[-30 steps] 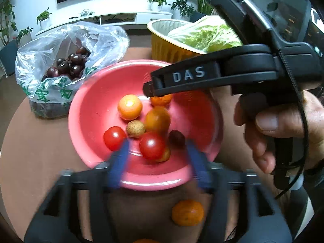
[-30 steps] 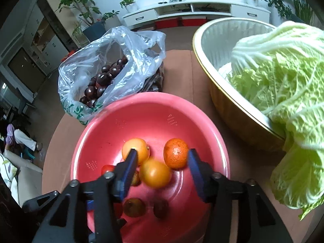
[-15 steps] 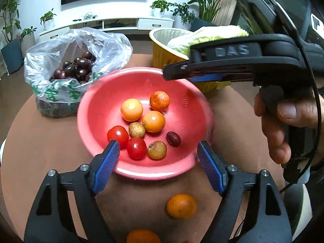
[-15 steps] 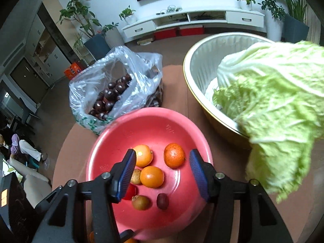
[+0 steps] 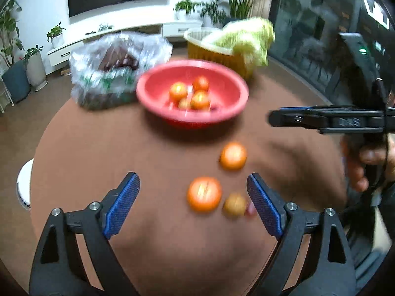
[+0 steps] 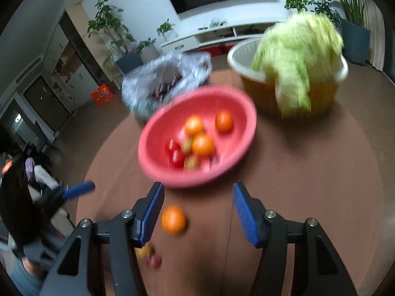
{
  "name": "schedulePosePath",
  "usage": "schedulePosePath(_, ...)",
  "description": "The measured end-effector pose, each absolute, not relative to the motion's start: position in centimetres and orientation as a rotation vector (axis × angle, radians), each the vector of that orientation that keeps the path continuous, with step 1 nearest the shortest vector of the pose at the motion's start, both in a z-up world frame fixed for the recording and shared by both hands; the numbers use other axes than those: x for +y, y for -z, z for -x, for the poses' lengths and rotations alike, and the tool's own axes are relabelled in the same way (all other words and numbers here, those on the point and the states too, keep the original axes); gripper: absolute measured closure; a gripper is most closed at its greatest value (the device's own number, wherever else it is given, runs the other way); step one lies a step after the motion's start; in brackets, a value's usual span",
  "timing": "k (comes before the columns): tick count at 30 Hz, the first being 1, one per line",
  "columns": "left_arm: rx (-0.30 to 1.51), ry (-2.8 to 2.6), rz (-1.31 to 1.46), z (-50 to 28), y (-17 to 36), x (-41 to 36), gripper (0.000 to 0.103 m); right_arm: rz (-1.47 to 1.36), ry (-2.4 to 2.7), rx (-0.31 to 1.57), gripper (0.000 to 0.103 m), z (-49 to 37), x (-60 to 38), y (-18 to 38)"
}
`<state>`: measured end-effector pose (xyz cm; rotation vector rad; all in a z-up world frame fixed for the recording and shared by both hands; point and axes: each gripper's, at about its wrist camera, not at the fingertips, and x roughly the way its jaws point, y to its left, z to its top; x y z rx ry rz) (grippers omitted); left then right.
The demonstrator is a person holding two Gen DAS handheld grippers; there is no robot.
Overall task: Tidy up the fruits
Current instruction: 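Grasp a dark plum with the right tool while the left tool grasps an orange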
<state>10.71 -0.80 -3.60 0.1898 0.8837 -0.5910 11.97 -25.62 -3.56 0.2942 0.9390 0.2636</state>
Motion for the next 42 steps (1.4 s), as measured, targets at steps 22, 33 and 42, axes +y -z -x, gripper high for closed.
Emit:
schedulePosePath(22,0.905,0.510,-0.166,-5.7,5.7,3.6,0.015,0.196,-0.401,0.990,0.064,-7.5,-14.5,8.5)
schedulePosePath(33,0.861,0.590,-0.237,-7.9,5.1,1.9,0.015,0.113,-0.435,0.996,0.081,-7.0,-15.6,8.1)
schedulePosePath(42,0.823,0.685,-0.457,-10.3,6.0,-1.0,0.015,-0.035,-0.408,0.959,0.081,-6.4,-19.4,6.2)
